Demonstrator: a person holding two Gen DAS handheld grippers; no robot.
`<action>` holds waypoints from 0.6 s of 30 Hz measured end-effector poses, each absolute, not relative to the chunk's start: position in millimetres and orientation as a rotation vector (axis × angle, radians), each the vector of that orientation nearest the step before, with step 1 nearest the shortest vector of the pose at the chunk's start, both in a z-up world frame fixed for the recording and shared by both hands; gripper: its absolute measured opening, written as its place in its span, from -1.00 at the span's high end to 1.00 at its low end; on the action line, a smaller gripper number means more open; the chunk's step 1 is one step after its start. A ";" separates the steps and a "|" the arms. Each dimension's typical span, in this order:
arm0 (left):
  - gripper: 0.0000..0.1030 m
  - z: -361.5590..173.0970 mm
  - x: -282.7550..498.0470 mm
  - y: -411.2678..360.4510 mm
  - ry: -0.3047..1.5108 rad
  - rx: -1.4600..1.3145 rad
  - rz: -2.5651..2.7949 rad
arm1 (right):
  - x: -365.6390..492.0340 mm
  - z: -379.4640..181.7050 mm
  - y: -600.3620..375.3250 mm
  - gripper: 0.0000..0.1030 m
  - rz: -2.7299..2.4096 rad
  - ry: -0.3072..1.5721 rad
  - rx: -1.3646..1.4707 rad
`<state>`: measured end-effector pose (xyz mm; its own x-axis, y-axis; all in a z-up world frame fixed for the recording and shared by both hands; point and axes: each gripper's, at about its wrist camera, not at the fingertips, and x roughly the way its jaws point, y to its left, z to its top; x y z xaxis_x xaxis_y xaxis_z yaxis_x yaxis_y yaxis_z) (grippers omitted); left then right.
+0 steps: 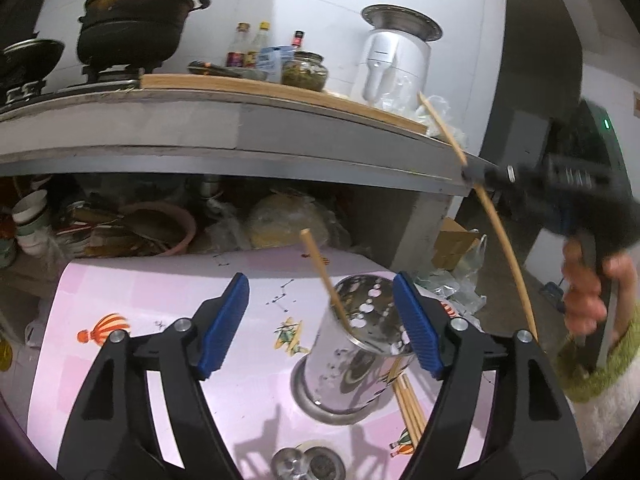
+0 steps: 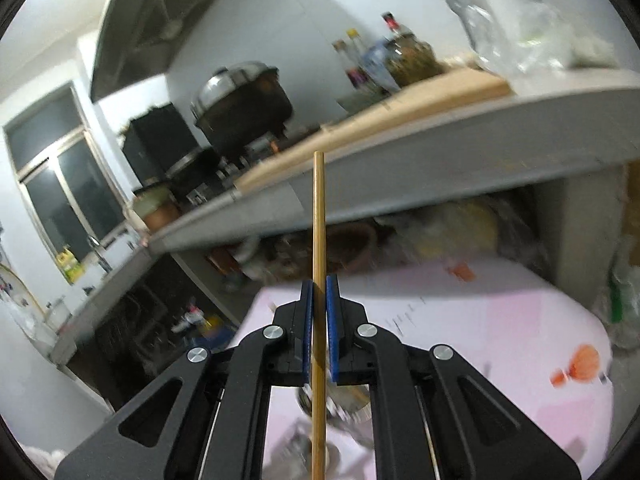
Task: Organize utensils
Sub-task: 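Lower the right tool's chopstick into the holder and open the right tool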
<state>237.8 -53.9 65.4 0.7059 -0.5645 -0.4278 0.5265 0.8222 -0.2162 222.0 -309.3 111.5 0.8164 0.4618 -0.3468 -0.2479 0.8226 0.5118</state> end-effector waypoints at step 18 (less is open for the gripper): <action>-0.51 34.2 250.0 -26.7 0.579 -0.087 -0.525 | 320.6 54.2 -264.9 0.86 0.414 0.563 0.337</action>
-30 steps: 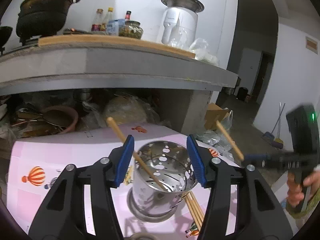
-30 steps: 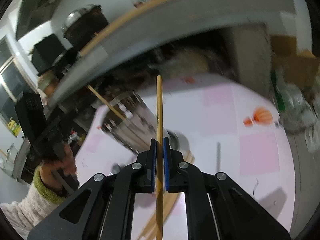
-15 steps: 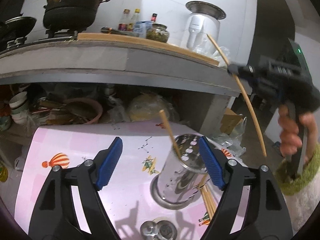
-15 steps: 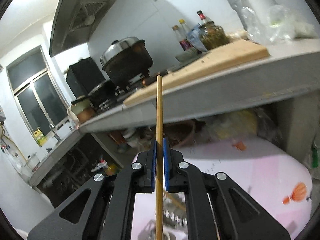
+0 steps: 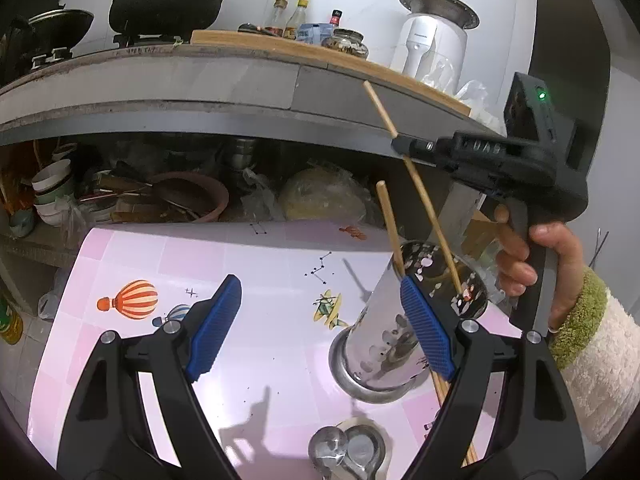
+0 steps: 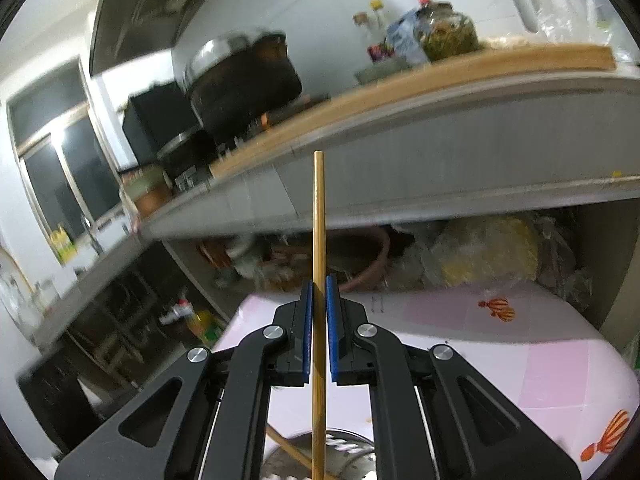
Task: Organize utensils
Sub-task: 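Lower the right tool's chopstick into the holder and open the right tool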
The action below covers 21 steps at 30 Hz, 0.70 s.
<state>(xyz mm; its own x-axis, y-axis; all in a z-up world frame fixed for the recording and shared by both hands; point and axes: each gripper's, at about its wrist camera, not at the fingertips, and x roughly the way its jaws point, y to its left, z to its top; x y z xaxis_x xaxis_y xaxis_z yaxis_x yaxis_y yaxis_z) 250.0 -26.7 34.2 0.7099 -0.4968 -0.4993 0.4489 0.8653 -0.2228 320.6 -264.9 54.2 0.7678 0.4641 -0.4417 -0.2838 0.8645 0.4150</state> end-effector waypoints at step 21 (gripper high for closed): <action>-0.51 24.8 255.0 -28.0 0.599 -0.098 -0.529 | 317.6 24.7 -266.0 0.86 0.432 0.612 0.292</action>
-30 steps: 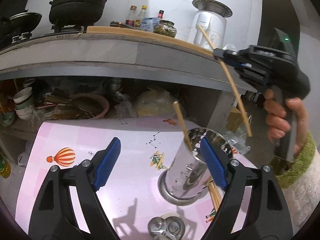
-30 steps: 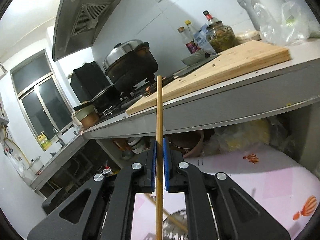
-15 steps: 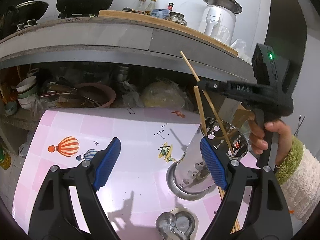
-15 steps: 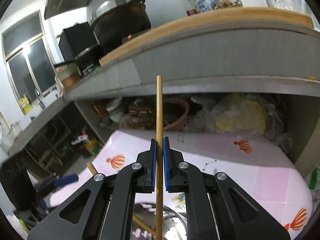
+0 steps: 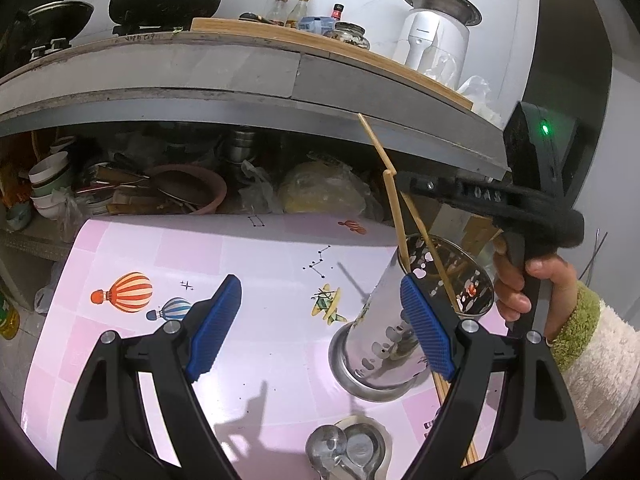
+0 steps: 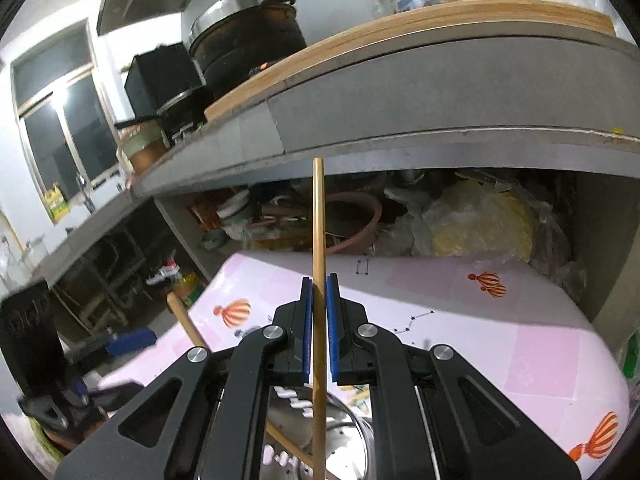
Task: Organize utensils
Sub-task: 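Lower the right tool's chopstick into the holder and open the right tool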
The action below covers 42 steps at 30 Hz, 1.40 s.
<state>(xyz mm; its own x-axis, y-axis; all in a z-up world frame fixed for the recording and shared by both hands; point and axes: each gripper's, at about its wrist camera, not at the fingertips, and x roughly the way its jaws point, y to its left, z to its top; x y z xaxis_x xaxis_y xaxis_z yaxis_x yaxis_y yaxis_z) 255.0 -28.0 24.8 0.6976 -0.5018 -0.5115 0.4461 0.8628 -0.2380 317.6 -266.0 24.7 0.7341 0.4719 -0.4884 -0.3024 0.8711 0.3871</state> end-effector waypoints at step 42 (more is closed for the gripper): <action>-0.51 22.3 253.9 -26.3 0.594 -0.111 -0.543 | 242.8 15.5 -274.9 0.81 0.317 0.502 0.129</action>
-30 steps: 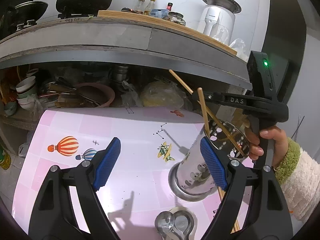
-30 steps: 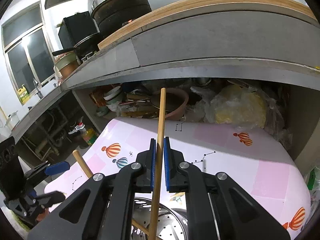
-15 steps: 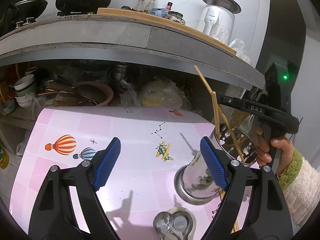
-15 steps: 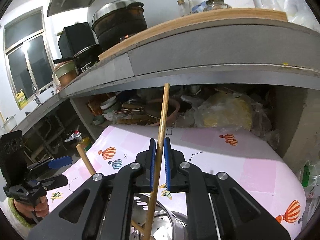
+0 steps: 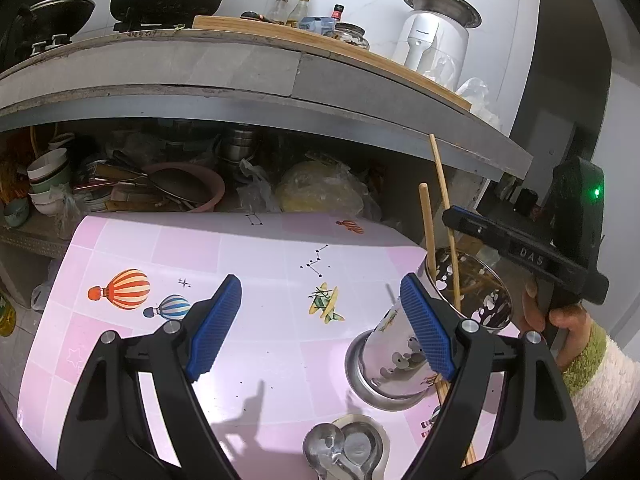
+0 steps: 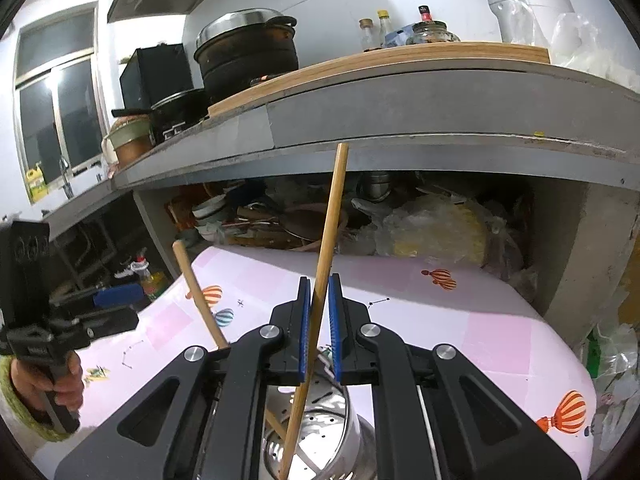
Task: Organize utensils
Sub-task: 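Lower the right tool's chopstick into the holder and open the right tool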
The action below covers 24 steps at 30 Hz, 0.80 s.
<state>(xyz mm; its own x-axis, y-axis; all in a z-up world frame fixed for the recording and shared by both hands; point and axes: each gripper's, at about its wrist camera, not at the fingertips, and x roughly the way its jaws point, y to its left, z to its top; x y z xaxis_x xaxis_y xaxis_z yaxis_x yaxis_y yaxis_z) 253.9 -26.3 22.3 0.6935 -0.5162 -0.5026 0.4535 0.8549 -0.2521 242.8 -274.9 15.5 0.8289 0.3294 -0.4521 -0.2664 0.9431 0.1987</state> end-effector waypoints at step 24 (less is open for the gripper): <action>-0.51 24.4 243.8 -36.1 0.596 -0.108 -0.566 | 253.7 12.3 -280.8 0.63 0.298 0.612 0.126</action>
